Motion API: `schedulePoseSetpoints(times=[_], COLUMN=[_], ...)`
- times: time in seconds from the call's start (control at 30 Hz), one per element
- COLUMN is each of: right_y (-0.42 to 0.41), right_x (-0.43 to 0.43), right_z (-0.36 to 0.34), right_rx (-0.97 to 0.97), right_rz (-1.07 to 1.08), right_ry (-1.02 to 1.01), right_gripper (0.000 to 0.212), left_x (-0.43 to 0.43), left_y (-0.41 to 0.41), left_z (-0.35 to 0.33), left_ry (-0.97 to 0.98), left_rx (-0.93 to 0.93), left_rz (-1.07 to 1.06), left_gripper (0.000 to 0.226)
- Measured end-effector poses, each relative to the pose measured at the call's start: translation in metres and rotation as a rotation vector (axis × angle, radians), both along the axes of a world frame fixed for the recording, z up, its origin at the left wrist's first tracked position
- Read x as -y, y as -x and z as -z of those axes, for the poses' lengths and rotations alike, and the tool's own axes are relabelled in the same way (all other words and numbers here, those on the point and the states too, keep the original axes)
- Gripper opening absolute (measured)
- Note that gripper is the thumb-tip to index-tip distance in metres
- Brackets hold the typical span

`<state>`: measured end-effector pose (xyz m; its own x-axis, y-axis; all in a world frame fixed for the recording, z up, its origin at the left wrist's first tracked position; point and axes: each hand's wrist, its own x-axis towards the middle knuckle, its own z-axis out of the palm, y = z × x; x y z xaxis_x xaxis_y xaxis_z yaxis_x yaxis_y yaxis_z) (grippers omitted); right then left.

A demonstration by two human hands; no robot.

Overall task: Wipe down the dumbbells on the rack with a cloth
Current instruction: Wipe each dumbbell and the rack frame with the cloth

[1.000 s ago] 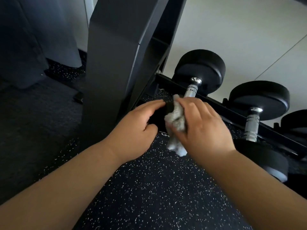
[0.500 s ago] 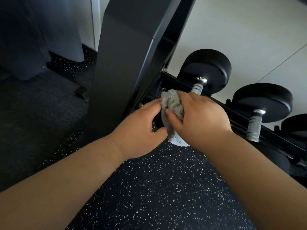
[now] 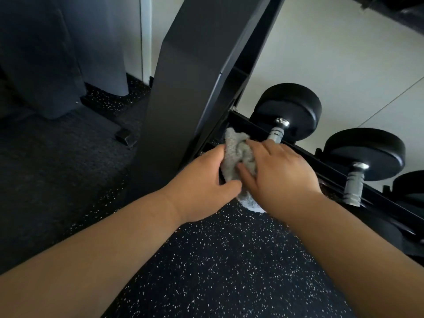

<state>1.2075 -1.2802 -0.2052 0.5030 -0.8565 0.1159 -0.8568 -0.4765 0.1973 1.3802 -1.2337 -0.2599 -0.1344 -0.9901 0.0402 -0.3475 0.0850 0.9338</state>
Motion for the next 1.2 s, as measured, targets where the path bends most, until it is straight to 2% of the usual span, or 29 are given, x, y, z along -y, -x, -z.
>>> schedulePoseSetpoints(times=[0.1, 0.23, 0.3, 0.4, 0.5, 0.67, 0.83, 1.03, 1.2], right_y=[-0.021, 0.015, 0.045, 0.065, 0.042, -0.002, 0.046, 0.07, 0.071], right_x=[0.013, -0.002, -0.013, -0.023, -0.017, 0.005, -0.007, -0.012, -0.008], right_z=[-0.003, 0.0, 0.004, 0.005, 0.004, 0.006, 0.017, 0.018, 0.006], right_rx=[-0.158, 0.065, 0.132, 0.203, 0.165, 0.027, 0.223, 0.195, 0.188], right_rz=[-0.018, -0.048, 0.017, 0.139, 0.128, 0.036, -0.001, 0.019, 0.0], right_ry=[-0.011, -0.064, -0.08, -0.135, -0.141, -0.011, -0.1, -0.202, -0.248], right_gripper=[0.053, 0.071, 0.082, 0.09, 0.094, 0.075, 0.083, 0.088, 0.077], left_x=[-0.001, -0.003, -0.006, -0.005, -0.001, 0.007, 0.009, 0.011, 0.011], left_y=[-0.003, -0.002, -0.001, -0.004, -0.007, 0.0, 0.007, 0.02, 0.017], left_z=[-0.003, -0.011, -0.013, -0.011, -0.009, -0.004, 0.002, 0.0, -0.016], left_ry=[0.013, 0.007, -0.007, 0.05, 0.082, 0.088, 0.095, 0.12, 0.195], left_rx=[-0.02, -0.015, 0.026, 0.08, 0.16, 0.135, 0.096, 0.181, 0.295], left_rz=[-0.007, 0.033, 0.043, 0.051, 0.04, 0.008, -0.057, -0.027, -0.05], left_gripper=[0.056, 0.082, 0.089, 0.082, 0.067, 0.056, 0.044, 0.06, 0.05])
